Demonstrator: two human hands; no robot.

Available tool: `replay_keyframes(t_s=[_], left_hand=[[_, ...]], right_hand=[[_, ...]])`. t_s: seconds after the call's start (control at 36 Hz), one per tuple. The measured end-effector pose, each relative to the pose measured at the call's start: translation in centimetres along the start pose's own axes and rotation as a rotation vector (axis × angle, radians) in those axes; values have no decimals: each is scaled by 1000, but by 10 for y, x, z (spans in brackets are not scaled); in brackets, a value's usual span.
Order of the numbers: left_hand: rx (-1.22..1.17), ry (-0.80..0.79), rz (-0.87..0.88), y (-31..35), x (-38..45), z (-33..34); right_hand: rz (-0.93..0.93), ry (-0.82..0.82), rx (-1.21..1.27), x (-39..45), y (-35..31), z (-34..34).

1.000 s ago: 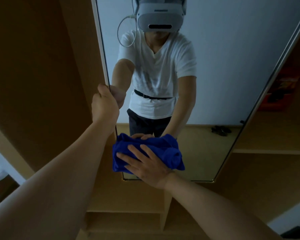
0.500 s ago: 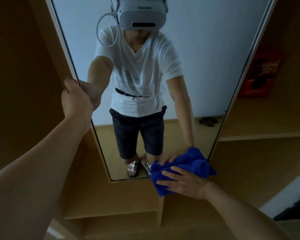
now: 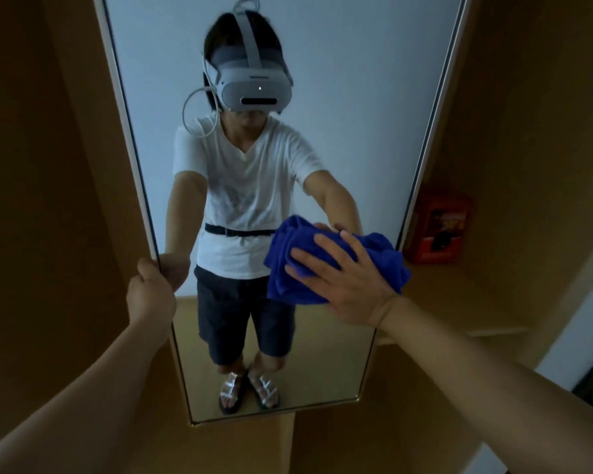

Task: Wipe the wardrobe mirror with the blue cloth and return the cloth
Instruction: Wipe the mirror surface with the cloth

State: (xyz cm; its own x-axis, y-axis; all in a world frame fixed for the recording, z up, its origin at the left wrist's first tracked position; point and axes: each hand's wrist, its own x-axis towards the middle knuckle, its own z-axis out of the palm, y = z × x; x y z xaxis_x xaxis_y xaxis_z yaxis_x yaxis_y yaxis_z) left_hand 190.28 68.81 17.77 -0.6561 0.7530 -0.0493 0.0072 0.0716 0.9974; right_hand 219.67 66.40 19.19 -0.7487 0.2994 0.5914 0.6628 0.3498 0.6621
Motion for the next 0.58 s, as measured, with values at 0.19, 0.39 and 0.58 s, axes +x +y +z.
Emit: replay_keyframes(t_s=[0.19, 0.39, 0.58], left_hand=[[46, -59, -62, 14, -9, -13], [-64, -22, 132, 92, -24, -15], [-184, -43, 250, 156, -34, -11]], right_hand=[[231, 177, -9, 81, 54, -41], [608, 286, -27, 126, 110, -77], [1221, 419, 151, 144, 142, -109]])
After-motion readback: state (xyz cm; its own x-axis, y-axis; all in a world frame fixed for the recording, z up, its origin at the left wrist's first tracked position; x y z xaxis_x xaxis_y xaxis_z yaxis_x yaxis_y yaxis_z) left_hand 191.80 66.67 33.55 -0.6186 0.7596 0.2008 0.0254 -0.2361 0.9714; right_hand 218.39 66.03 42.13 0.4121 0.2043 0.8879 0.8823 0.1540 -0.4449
